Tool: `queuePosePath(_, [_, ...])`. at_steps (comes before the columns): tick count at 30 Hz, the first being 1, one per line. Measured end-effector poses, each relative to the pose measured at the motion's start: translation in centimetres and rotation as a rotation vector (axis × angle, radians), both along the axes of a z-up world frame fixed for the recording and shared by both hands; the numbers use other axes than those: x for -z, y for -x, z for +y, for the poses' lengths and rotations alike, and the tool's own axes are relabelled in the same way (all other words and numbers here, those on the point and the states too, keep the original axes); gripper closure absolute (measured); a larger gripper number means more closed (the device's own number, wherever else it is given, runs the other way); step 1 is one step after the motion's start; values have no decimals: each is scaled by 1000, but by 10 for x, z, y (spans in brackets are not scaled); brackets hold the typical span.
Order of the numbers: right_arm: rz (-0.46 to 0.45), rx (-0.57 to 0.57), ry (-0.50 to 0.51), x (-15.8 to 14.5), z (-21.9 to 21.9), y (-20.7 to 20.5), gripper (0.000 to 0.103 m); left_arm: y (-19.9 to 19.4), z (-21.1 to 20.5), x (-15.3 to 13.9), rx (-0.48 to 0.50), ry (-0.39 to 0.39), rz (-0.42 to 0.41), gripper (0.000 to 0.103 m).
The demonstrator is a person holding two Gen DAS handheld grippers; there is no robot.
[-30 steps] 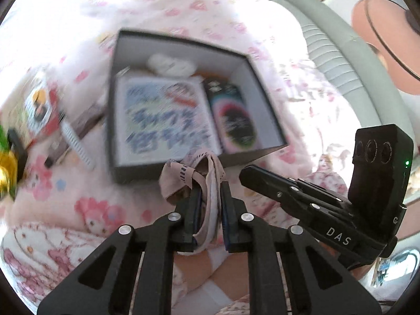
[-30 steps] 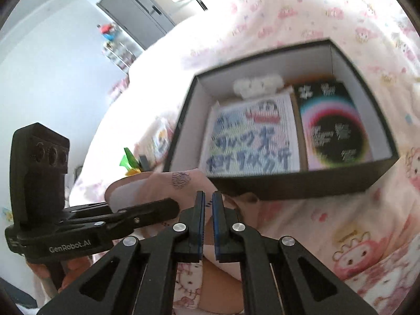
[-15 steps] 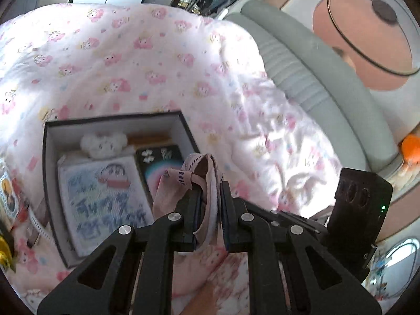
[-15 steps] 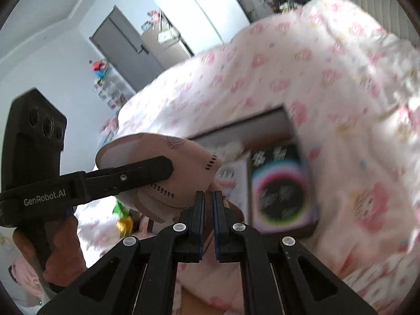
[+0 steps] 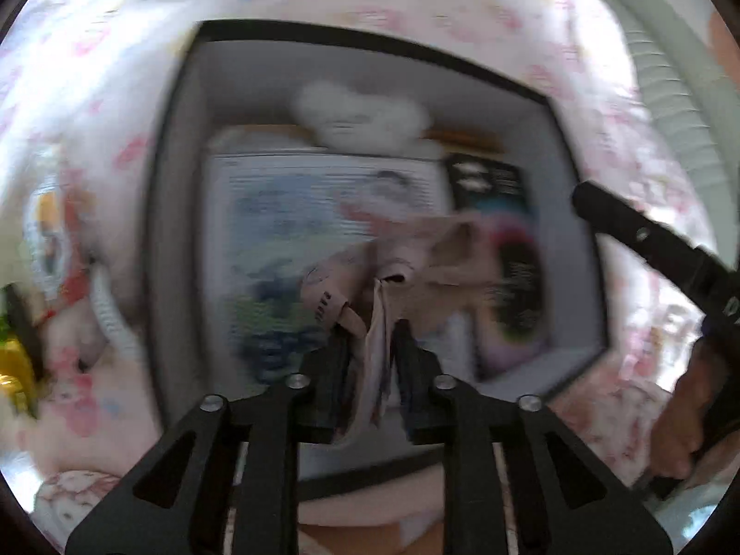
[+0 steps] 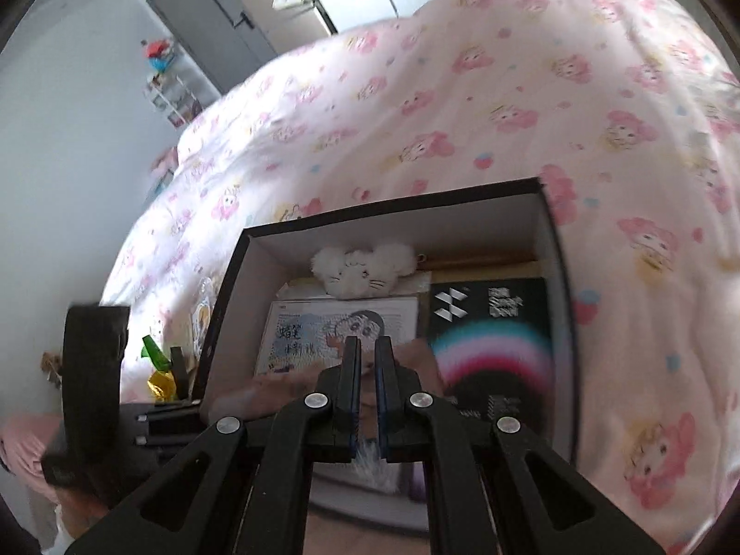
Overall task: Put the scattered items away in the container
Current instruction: 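Lower the pink cloth into the box and open the right gripper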
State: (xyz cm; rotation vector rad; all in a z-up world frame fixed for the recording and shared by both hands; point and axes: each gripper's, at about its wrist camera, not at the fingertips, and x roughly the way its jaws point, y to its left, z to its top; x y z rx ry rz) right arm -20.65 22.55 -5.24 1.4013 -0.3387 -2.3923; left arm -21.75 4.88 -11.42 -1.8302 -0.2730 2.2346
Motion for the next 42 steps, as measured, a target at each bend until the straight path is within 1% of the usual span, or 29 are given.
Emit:
queuePosePath(1, [-3,-20,-22,3,-7,6,99,3,-4,2,-25,37,1,73])
queuePosePath(2, [-15,-38,-60,9,-16,14,99,5,-8,2,-39,48,8,73])
queuePosePath(4, [-34,-73,-92,20,-27,23,99,7,-13,-5,-47,22,42,71])
queuePosePath(5, [-44,-77,-91,23,-27,22,99,7,-14,-9,-52,14,60,71])
queuePosePath(8, [-99,-86,-41,41,-26,20,99,8,-14,-19,-55,19,130,71])
queuePosePath(9, [-120,-85,-33,46,-25,20,99,9,-13,-21,-53,20,147,71])
queuePosePath(11, [-130,-81,-37,50,-23,22,99,16,-9,-21,-37,6,162,71])
queuePosePath(14, [-139,-61,-47,55,-18,33,99,31,-1,-11,-24,-1,138,71])
queuePosePath(16, [-165,-50,-52,64,-17,41,99,40,5,-2,-36,32,101,72])
queuePosePath(19, [-223,-100,-52,77,-25,45,99,51,8,12,-56,57,62,72])
queuePosePath(21, [-242,-116,-84,84,-30,45,99,53,9,20,-66,53,34,72])
queuePosePath(23, [-256,-125,-100,89,-31,43,98,52,12,28,-62,50,7,72])
queuePosePath(26, [-279,-131,-89,89,-27,37,98,43,16,30,-35,51,0,72])
queuePosePath(29, [-315,-147,-53,90,-20,23,97,33,16,30,-4,15,-29,71])
queuePosePath(31, [-336,-138,-38,89,-14,10,97,24,16,27,25,-7,-32,71])
queuePosePath(33, [-313,-138,-21,79,-10,-3,97,16,13,18,37,-9,-1,71])
queuePosePath(35, [-266,-128,-4,66,-5,-10,97,8,5,1,17,-19,52,71])
queuePosePath(36, [-230,-105,-5,57,-1,-13,97,5,1,-7,4,-26,74,71])
queuePosePath(37, [-214,-93,-10,54,0,-13,97,3,-4,-13,-14,-34,86,71])
queuePosePath(38, [-196,-77,-20,51,3,-12,97,2,-7,-14,-26,-30,81,71])
queuePosePath(40, [-181,-54,-39,53,5,-9,97,1,-4,-14,-15,9,50,70])
queuePosePath(42, [-216,-56,-31,60,5,-7,97,-3,-3,-11,2,13,43,70])
